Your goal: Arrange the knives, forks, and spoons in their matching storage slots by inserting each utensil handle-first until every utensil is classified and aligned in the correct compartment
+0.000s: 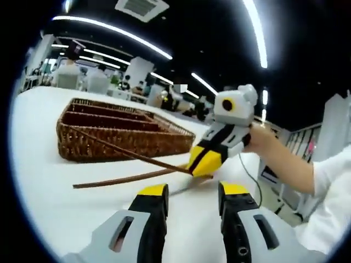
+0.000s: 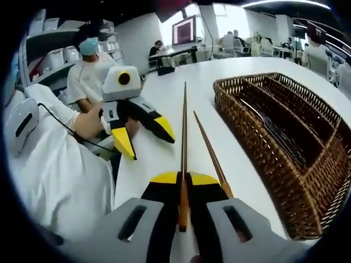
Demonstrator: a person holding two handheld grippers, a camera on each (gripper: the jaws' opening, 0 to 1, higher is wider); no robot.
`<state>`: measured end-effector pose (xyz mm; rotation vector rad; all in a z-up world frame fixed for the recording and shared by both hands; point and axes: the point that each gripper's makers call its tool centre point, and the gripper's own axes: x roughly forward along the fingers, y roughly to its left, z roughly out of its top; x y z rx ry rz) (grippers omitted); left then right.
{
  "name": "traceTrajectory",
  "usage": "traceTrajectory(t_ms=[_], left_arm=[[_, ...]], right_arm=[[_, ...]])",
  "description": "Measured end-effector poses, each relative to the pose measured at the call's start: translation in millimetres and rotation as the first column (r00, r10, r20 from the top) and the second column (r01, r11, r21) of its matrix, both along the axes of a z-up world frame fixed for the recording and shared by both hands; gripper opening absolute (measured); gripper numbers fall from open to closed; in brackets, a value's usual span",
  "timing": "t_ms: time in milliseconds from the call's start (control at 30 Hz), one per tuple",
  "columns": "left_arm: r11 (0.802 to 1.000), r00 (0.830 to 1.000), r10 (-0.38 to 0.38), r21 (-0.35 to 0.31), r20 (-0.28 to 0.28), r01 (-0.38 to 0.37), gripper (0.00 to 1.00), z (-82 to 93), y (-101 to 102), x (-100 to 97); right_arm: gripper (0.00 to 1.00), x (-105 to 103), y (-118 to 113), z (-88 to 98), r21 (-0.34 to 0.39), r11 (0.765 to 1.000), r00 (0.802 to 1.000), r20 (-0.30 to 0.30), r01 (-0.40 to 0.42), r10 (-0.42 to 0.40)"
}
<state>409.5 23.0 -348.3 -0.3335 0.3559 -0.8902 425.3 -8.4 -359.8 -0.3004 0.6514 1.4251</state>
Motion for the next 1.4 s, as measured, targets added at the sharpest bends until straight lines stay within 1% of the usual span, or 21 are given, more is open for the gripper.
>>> traceTrajectory(t_ms=[167, 200, 333, 433, 500, 567, 700, 800, 933, 1000, 1067, 1200, 1333, 1400], left_arm=[[0.996, 0.999, 0.019, -0.082, -0.031, -0.022, 0.34, 5.9, -2, 4.5], [0.996, 0.999, 0.021, -0.091, -0.034, -0.024, 0.33, 6.8, -3, 4.6], [0.992, 0.999, 0.035, -0.117, -0.033, -0.039, 0.3, 12.0, -4, 7.6], [0.987, 0.999, 0.027, -0.156, -0.032, -0.032, 0.28, 18.7, -7, 8.1], [0.987, 0.999, 0.025, -0.156, -0.032, -0.029, 0.26, 18.8, -10, 9.0], [0.987, 0.999, 0.024, -0.155, -0.029, -0.028, 0.22, 18.5, -11, 9.6], [0.985, 0.999, 0.014, -0.173, -0.03, -0.019, 0.1, 19.3, -13, 9.5], [0.983, 0.999, 0.013, -0.183, -0.044, -0.021, 0.1, 17.0, -13, 11.8], [0.981, 0.999, 0.01, -0.191, -0.048, -0.019, 0.1, 17.1, -15, 12.9], [0.982, 0.999, 0.003, -0.19, -0.034, -0.009, 0.07, 19.1, -17, 13.0], [0.981, 0.999, 0.001, -0.192, -0.033, -0.007, 0.06, 20.7, -19, 12.9], [0.976, 0.999, -0.022, -0.218, -0.038, 0.014, 0.05, 27.5, -24, 12.3], [0.977, 0.999, -0.033, -0.213, -0.024, 0.027, 0.04, 31.4, -28, 11.2], [0.977, 0.999, -0.045, -0.211, -0.023, 0.039, 0.04, 32.6, -30, 9.9]], right_arm=[[0.04, -3, 0, 2.5, 0.04, 0.999, 1.0, -0.004, 0.003, -0.003], [0.04, -5, 1, 4.6, 0.059, 0.998, 1.0, -0.011, 0.003, -0.002], [0.04, -9, 2, 6.7, 0.082, 0.997, 1.0, -0.014, 0.005, -0.004], [0.04, -12, 3, 9.6, 0.113, 0.994, 1.0, -0.021, 0.012, -0.009], [0.04, -13, 3, 11.5, 0.13, 0.991, 1.0, -0.03, 0.014, -0.01], [0.04, -14, 3, 12.1, 0.136, 0.99, 1.0, -0.029, 0.017, -0.014], [0.04, -16, 2, 14.6, 0.157, 0.987, 0.999, -0.036, 0.021, -0.015], [0.04, -17, 2, 15.6, 0.165, 0.986, 0.999, -0.038, 0.017, -0.011], [0.04, -20, 3, 18.0, 0.186, 0.982, 0.999, -0.048, 0.016, -0.007], [0.04, -20, 3, 18.2, 0.182, 0.983, 0.999, -0.041, 0.018, -0.011], [0.04, -21, 2, 18.5, 0.187, 0.982, 0.999, -0.045, 0.018, -0.009], [0.05, -22, 2, 19.2, 0.197, 0.98, 0.999, -0.048, 0.017, -0.007], [0.05, -23, 2, 20.4, 0.206, 0.978, 0.999, -0.043, 0.014, -0.006], [0.05, -27, 2, 20.5, 0.218, 0.976, 0.998, -0.066, 0.014, 0.0]])
